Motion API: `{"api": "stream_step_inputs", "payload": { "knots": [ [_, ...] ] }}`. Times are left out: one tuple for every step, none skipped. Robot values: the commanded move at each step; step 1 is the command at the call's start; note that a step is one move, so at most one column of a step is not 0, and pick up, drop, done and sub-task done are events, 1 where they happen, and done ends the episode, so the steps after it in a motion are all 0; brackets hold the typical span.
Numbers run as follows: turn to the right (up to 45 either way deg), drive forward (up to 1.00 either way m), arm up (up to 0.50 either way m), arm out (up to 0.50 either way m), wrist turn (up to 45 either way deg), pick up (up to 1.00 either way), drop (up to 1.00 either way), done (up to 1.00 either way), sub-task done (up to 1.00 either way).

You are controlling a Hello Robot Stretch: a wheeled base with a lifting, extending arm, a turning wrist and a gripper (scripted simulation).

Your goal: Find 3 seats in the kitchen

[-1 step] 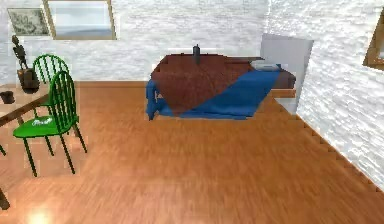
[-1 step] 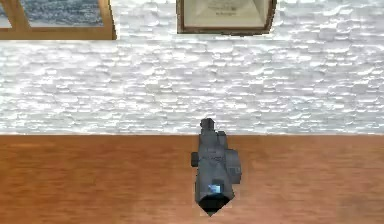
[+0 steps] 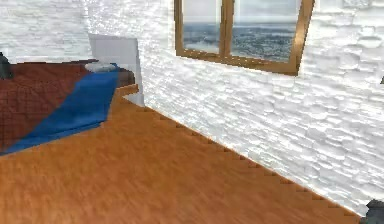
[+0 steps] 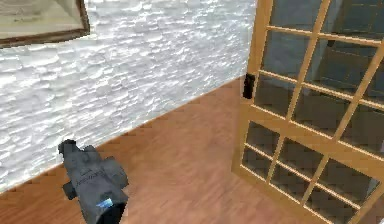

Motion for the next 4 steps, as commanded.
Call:
{"api": "stream_step_inputs", "payload": {
  "knots": [
    [45.0,0.00,0.00,0.00,0.0,0.00,0.00,0.00,0.00],
    [45.0,0.00,0.00,0.00,0.0,0.00,0.00,0.00,0.00],
    [18.0,0.00,0.00,0.00,0.0,0.00,0.00,0.00,0.00],
    [3.0,0.00,0.00,0.00,0.0,0.00,0.00,0.00,0.00]
  ]
}}
